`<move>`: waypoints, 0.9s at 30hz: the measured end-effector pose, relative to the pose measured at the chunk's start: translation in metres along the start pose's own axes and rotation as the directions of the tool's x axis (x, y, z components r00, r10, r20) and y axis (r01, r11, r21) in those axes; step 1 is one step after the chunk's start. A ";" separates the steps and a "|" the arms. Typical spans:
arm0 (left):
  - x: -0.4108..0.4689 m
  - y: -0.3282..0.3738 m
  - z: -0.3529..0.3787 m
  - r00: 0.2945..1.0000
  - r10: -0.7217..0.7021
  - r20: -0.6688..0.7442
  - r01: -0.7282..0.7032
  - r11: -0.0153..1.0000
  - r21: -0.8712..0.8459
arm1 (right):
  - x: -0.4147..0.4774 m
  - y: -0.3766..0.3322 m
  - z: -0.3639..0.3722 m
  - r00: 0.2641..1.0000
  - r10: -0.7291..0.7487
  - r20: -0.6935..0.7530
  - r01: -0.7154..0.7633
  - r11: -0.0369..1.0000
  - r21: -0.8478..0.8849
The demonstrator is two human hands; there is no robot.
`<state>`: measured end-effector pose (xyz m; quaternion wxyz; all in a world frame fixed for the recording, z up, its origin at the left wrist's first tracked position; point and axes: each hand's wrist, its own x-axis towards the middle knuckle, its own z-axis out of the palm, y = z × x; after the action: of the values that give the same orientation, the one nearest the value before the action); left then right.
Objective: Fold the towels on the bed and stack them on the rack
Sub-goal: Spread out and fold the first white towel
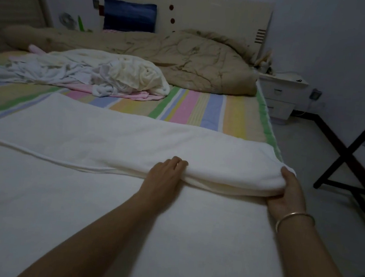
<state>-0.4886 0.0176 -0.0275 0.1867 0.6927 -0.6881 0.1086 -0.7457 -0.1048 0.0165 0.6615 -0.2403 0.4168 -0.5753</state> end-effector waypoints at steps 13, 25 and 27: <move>0.000 -0.018 -0.009 0.995 0.101 0.013 -0.101 0.960 0.263 | 0.005 -0.009 -0.046 0.974 -0.161 0.160 0.216 0.436 -0.873; -0.015 -0.050 -0.035 0.992 -0.125 -0.010 0.116 0.882 0.456 | 0.002 -0.021 -0.048 0.996 -0.058 -0.071 0.020 0.894 -0.447; -0.027 -0.052 -0.031 0.992 -0.116 0.042 0.088 0.904 0.419 | 0.006 -0.016 -0.054 0.997 -0.051 -0.058 0.014 0.859 -0.511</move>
<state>-0.4340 0.0540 -0.0155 0.0176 0.7547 -0.6179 0.2199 -0.7997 -0.1051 -0.0019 0.5496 -0.3936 0.5727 -0.4636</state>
